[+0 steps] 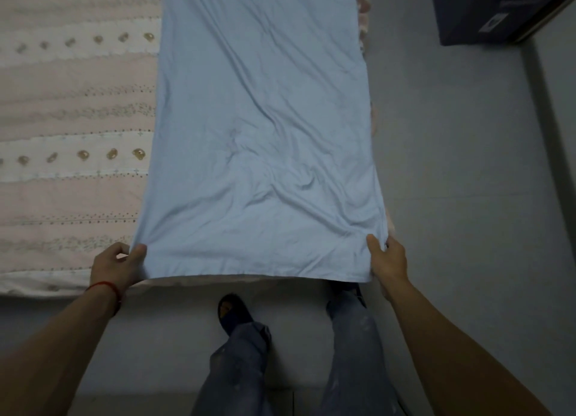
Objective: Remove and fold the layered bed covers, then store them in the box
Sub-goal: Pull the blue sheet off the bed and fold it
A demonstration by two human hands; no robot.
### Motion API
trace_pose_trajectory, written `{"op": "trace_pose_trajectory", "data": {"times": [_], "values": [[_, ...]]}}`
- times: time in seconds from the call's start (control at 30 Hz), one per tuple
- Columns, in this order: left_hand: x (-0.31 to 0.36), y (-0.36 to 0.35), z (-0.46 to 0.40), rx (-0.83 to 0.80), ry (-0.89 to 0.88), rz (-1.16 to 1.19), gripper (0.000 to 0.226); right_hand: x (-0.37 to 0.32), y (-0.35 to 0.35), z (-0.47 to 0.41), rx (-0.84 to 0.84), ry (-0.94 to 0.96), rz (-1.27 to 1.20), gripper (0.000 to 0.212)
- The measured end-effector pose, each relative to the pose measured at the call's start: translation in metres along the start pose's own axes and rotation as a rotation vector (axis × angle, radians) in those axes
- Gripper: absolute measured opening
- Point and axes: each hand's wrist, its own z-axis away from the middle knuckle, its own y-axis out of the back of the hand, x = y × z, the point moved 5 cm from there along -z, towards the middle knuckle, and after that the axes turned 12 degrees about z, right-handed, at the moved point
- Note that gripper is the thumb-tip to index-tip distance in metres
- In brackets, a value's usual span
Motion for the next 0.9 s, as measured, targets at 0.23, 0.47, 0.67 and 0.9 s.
{"op": "trace_pose_trajectory", "data": {"times": [0.23,0.47,0.67,0.9], "values": [[0.020,0.030,0.018,-0.097,0.154,0.214,0.021,-0.028,0.040,0.032,-0.041,-0.039,-0.201,0.033],[0.014,0.068,0.011,-0.151,0.078,0.096,0.037,-0.060,0.074,0.080,0.045,0.016,-0.095,0.040],[0.050,0.104,0.029,-0.113,0.011,0.052,0.037,-0.103,0.082,0.121,0.083,-0.002,-0.031,0.044],[0.044,0.131,0.033,-0.225,0.030,0.167,0.034,-0.109,0.088,0.149,0.217,-0.080,0.069,0.044]]}}
